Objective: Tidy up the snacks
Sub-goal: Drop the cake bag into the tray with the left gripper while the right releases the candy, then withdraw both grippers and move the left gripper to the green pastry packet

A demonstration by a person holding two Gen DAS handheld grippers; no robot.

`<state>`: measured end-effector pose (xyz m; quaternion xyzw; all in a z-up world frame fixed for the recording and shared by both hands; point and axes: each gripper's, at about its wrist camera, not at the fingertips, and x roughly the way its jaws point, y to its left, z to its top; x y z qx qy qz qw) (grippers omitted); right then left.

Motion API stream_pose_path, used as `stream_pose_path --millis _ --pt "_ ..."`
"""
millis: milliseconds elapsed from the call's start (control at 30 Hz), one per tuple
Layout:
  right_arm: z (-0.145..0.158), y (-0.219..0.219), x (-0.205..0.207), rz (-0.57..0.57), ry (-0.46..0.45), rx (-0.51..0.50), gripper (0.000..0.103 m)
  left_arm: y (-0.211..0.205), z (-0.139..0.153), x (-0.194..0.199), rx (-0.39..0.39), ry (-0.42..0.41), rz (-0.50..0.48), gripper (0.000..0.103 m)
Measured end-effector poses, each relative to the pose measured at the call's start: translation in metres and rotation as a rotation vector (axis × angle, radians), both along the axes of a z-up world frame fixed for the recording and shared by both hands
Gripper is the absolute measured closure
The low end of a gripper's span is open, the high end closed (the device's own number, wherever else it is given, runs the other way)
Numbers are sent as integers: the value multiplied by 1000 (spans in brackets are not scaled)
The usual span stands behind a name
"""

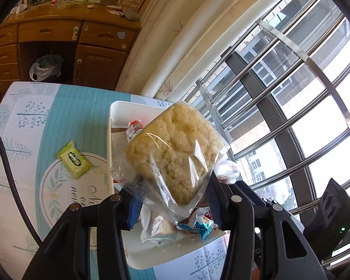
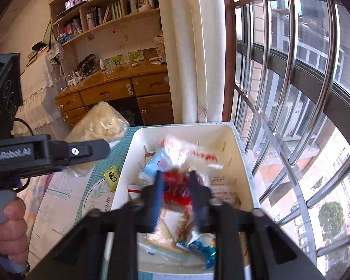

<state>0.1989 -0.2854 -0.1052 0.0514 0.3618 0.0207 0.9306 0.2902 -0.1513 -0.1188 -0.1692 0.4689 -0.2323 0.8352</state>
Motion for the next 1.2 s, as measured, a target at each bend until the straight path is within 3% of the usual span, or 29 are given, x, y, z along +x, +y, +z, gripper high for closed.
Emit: stream_pose_path --millis 200,333,900,1200 --pt "-3 -15 9 16 12 3 88 -20 -8 7 21 21 4 54" --pt "-5 -22 11 12 27 29 88 -22 -6 8 44 20 18 31" --pt "-14 -15 4 -23 95 131 88 18 0 -14 119 47 100 29" --pt "-34 -3 2 -88 197 209 88 57 -16 -32 172 75 109 29"
